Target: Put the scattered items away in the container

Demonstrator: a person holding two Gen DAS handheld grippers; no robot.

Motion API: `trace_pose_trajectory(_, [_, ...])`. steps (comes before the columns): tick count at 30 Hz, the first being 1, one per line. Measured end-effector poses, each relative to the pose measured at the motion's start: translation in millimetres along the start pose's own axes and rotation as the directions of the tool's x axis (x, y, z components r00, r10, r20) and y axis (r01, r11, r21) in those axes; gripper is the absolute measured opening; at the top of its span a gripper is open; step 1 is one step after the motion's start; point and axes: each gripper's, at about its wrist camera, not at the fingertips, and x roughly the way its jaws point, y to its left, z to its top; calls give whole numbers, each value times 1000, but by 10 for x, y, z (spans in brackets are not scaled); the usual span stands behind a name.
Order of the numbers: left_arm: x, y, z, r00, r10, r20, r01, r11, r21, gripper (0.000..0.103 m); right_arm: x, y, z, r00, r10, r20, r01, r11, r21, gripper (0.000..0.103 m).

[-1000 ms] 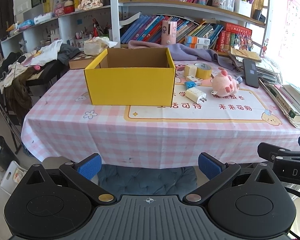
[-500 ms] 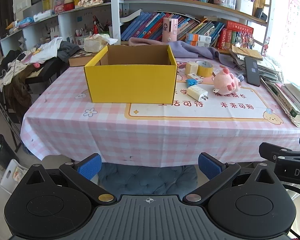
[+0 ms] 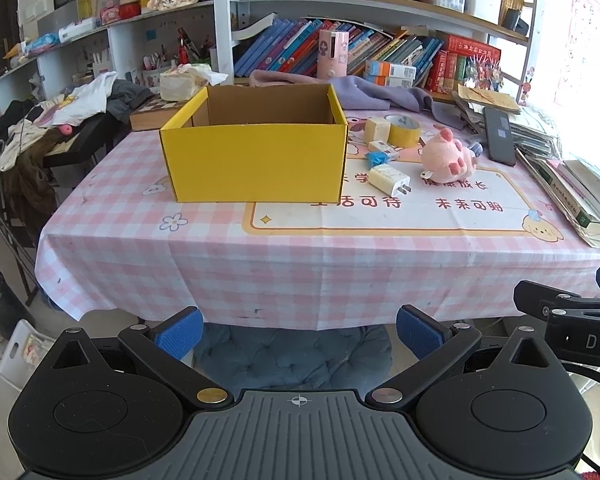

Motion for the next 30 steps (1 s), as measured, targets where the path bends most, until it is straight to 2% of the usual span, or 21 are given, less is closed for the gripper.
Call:
trace_pose_trajectory(12, [7, 2, 42, 1000, -17, 13, 16, 1000, 27, 103, -6, -12, 26, 999, 38, -1, -38, 999, 31, 103])
trace_pose_trajectory(17, [43, 35, 44, 1000, -20, -7, 20, 999, 33, 103, 6, 50, 63, 995, 98, -2, -98, 994, 40, 103])
trace_pose_trajectory(30, [112, 189, 80, 1000, -25, 5, 25, 1000, 0, 103, 134, 217, 150, 999, 53, -12, -53, 998, -22, 103])
